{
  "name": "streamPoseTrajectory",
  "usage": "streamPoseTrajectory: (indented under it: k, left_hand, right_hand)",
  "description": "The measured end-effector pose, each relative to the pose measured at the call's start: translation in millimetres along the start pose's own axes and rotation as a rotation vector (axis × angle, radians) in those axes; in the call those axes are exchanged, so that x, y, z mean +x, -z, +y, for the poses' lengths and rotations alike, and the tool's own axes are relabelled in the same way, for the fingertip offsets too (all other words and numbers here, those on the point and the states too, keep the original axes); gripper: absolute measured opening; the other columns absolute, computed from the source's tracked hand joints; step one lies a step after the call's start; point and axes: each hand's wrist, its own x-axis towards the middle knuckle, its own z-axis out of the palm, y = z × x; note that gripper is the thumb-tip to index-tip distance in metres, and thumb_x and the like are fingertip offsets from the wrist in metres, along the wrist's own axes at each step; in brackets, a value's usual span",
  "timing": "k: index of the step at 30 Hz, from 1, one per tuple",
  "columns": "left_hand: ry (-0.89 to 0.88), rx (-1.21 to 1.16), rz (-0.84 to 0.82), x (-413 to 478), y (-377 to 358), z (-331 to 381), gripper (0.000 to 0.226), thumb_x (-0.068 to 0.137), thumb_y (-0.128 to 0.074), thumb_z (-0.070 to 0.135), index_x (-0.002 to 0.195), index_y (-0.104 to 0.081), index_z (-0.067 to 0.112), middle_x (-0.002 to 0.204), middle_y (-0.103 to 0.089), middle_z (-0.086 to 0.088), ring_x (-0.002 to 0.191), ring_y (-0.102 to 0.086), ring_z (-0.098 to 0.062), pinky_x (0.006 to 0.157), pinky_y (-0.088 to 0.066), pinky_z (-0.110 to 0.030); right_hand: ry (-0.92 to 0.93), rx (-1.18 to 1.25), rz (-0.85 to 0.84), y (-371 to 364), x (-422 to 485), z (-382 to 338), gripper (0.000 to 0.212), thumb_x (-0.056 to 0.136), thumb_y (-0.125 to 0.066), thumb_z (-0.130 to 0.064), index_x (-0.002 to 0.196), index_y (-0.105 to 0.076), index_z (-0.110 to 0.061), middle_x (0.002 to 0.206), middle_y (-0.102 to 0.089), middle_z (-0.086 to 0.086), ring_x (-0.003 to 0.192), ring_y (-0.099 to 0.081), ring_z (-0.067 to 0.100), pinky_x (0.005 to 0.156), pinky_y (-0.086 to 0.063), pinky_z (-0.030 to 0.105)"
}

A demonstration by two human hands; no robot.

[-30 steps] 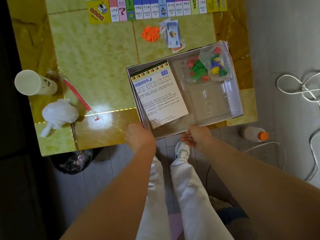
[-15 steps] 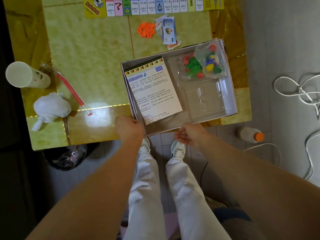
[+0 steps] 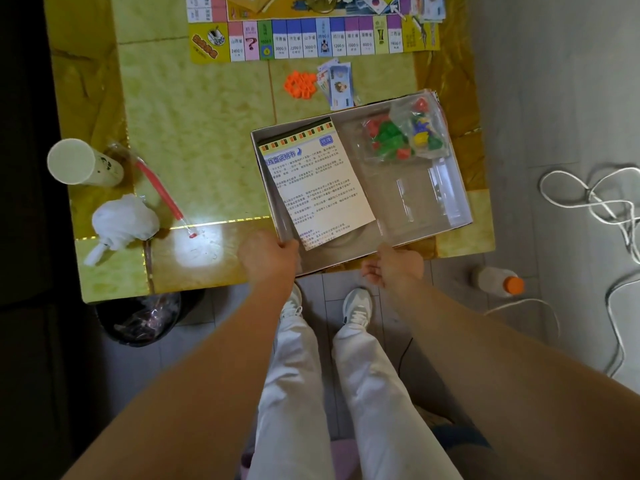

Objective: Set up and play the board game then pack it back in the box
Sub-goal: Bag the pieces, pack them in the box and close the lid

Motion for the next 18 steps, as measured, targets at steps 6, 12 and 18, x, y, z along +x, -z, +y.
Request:
streamPoseTrajectory:
  k: [6, 12, 18]
  left_hand:
    - [0.057, -0.029, -0.083, -0.2, -1.1, -2.6, 0.043, 0.085, -0.062, 0.021, 0.05, -0.038, 0.012, 0.05, -0.035, -0.001, 0.056, -0.04, -0.019, 0.061, -0.036, -0.029]
    - [0.152, -0.237, -0.152, -4.6, 0.4, -3.2, 0.035, 0.082, -0.068, 0.023, 0.058, -0.044, 0.013, 0.074, -0.066, -0.015, 0.072, -0.066, -0.03, 0.072, -0.055, -0.038]
    - [0.177, -0.412, -0.2, -10.0, 10.3, -1.1, 0.031, 0.079, -0.067, 0.012, 0.063, -0.042, 0.014, 0.067, -0.06, -0.011, 0.077, -0.069, -0.035, 0.076, -0.057, -0.05]
  right_hand:
    - [-0.042, 0.13, -0.07, -7.0, -2.8, 1.3, 0.013, 0.092, -0.058, -0.008, 0.085, -0.06, 0.003, 0.082, -0.068, 0.015, 0.07, -0.068, 0.021, 0.07, -0.058, 0.031]
    - [-0.079, 0.259, -0.19, -8.3, -20.7, -1.9, 0.02, 0.094, -0.048, 0.001, 0.113, -0.054, 0.004, 0.097, -0.065, 0.018, 0.08, -0.066, 0.023, 0.076, -0.056, 0.033]
    - [-0.118, 0.363, -0.272, -4.7, -34.2, -11.7, 0.026, 0.089, -0.052, 0.009, 0.113, -0.059, -0.001, 0.103, -0.068, 0.017, 0.082, -0.066, 0.023, 0.073, -0.057, 0.032]
